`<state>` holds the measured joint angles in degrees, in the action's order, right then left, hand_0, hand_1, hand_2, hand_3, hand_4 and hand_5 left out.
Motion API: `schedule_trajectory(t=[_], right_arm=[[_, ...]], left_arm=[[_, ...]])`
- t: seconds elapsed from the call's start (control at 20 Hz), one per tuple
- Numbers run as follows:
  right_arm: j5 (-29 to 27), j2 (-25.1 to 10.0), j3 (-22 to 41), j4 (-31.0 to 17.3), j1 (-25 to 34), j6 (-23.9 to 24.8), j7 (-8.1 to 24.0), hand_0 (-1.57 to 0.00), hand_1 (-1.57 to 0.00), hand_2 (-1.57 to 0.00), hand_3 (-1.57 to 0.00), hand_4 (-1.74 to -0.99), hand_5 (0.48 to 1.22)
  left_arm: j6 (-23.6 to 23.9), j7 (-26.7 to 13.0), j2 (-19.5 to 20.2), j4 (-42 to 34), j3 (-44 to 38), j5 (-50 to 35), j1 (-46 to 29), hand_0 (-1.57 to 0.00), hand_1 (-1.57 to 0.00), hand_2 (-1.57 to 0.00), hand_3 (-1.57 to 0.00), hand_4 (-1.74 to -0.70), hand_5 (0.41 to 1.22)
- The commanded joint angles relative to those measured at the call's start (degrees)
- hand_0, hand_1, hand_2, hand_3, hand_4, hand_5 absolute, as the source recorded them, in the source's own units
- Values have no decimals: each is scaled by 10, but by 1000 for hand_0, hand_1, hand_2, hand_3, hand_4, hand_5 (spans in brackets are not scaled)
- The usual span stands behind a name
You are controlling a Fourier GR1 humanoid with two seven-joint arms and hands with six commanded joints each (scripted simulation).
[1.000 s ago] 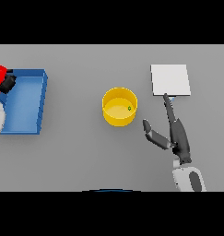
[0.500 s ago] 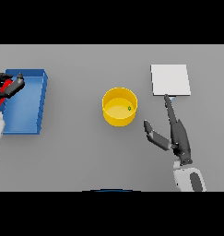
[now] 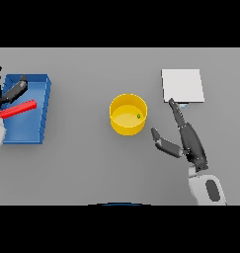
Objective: Pick up the red beaker and tilt it to pour out 1 green nut into yellow bowl. Pick up the yellow bowl and place it on the metallic measuring scale.
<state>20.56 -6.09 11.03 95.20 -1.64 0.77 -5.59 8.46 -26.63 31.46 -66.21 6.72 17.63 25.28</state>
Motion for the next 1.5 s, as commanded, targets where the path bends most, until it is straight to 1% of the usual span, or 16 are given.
schedule_trajectory(t=[0.0,0.05,0.15,0.25,0.3,0.35,0.4,0.55,0.7,0.8,0.9,0.95,1.1,1.15,1.3,1.45], right_arm=[[21,-27,9,-5,15,-18,3,1,1,1,1,-1022,674],[43,-52,19,-12,37,-35,9,1,1,1,1,-1044,679],[75,-89,40,-12,80,-73,33,1,1,1,1,-1094,677],[121,-114,70,-34,122,-93,33,1,1,1,1,-1151,672],[138,-125,85,-44,143,-111,35,1,1,1,1,-1174,674],[150,-138,98,-48,162,-129,30,1,1,1,1,-1192,677],[160,-149,107,-65,184,-143,21,1,1,1,1,-1197,677],[206,-174,150,-103,242,-172,-10,1,1,1,1,-1225,684],[250,-195,192,-136,289,-198,-35,1,1,1,1,-1223,703],[266,-190,215,-152,313,-212,-43,1,1,1,1,-1215,711],[274,-181,231,-176,337,-231,-44,1,1,1,1,-1215,717],[279,-180,240,-189,339,-234,-49,1,1,1,1,-1218,720],[283,-157,254,-227,369,-248,-47,1,1,1,1,-1231,725],[283,-153,257,-238,379,-253,-52,1,1,1,1,-1238,727],[295,-141,272,-270,405,-263,-47,1,1,1,1,-1255,733],[302,-136,286,-280,415,-272,-51,1,1,1,1,-1259,734]], left_arm=[[1,1,-4,1,0,-2,-2,-52,-43,-44,-41,-756,659],[-2,-3,-5,-2,2,-2,4,-41,-34,-35,-33,-750,661],[2,5,-6,-10,3,-2,-6,-26,-21,-22,-21,-743,664],[3,7,-7,-9,5,-1,-3,-16,-13,-14,-13,-737,673],[0,-1,-4,-8,5,-1,0,-13,-10,-11,-10,-733,677],[-2,1,-2,-2,3,-1,1,-10,-8,-8,-8,-733,680],[-1,5,-3,-11,4,-4,-8,-8,-6,-7,-6,-736,685],[-3,-5,1,0,2,-3,0,-4,-3,-3,-3,-739,696],[-2,6,3,-7,4,-1,-5,-1,-1,-1,-1,-744,702],[-6,3,6,-8,2,-3,-4,0,0,0,0,-745,704],[-7,-1,6,-3,0,-6,-1,0,0,0,0,-746,707],[-7,-6,6,-13,2,-5,-6,0,0,0,0,-746,704],[-7,3,7,-16,2,-6,-11,1,1,1,1,-741,698],[-5,1,8,-11,1,-4,-6,1,1,1,1,-738,698],[-5,3,12,-12,-3,-6,-6,1,1,1,1,-743,699],[-3,3,12,-16,-4,-7,-13,1,1,1,1,-744,697]])
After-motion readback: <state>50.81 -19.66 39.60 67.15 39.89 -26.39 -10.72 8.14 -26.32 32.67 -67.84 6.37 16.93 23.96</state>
